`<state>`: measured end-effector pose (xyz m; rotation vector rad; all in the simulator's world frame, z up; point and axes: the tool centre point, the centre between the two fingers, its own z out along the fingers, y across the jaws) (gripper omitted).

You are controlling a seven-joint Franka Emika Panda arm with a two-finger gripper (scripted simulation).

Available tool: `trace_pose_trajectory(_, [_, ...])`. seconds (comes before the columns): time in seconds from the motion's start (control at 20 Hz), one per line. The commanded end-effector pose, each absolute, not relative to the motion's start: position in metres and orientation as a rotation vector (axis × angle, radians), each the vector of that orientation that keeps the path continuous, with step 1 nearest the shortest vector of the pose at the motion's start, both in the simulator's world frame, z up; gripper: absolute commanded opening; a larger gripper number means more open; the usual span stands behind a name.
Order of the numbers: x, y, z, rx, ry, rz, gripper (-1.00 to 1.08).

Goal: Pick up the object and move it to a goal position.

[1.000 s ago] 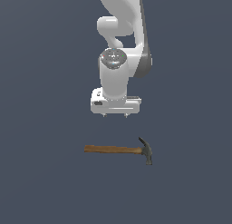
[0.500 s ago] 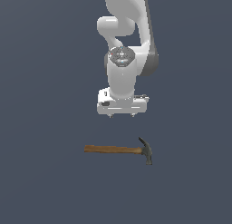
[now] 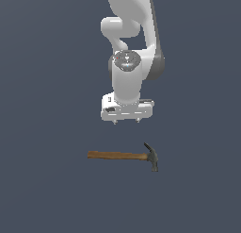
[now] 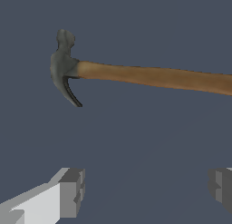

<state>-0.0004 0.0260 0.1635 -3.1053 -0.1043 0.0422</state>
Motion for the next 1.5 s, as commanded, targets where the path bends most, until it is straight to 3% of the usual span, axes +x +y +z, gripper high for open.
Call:
trace_pose_trajectory(0.0, [0.002, 0.026, 0.161, -3.105, -0.153, 0.042, 1.00])
trace_pose_trajectory(1.45, [0.052, 0.022, 0.106, -2.843, -1.322, 0.025, 1.00])
